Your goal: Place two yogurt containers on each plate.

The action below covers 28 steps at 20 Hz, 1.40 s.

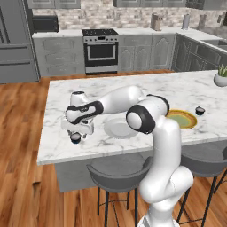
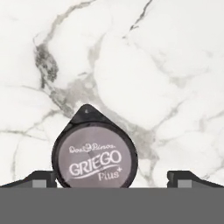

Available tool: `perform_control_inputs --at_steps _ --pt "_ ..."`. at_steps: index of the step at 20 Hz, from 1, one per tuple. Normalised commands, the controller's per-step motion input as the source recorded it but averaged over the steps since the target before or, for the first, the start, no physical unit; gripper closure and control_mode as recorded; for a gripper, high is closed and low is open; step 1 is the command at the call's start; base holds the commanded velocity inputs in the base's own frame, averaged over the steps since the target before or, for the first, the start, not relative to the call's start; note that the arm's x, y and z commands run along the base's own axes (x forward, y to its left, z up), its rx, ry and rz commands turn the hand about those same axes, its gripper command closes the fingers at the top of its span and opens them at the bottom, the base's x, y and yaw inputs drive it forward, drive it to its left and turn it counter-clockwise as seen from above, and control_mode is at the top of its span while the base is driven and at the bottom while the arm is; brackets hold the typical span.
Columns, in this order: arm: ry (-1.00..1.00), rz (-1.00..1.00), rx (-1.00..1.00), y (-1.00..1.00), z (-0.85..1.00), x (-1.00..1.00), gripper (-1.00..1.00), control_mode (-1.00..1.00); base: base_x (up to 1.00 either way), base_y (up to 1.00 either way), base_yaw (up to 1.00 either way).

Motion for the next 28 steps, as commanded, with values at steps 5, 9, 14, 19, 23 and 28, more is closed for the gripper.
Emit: perform_control_inputs --at_steps 5,9,14,19,23,28 --pt "0.00 0.00 0.00 0.00 -0.20 0.00 -1.00 -1.00 0.00 0.00 0.00" --pt "0.00 0.00 0.00 0.04 -0.18 0.02 -1.00 -1.00 0.00 0.00 0.00" --pt "0.00 0.00 0.00 0.08 -0.07 0.06 -1.00 -1.00 0.00 0.00 0.00" --pt "-0.02 0.00 0.02 0.00 -0.02 0.02 -1.00 -1.00 0.00 0.00 0.00" --pt "-0.02 0.00 0.01 0.02 -0.05 0.02 -1.00 -1.00 0.00 0.00 0.00" --pt "0.00 0.00 0.00 0.05 -0.09 0.01 -1.00 -1.00 0.00 0.00 0.00"
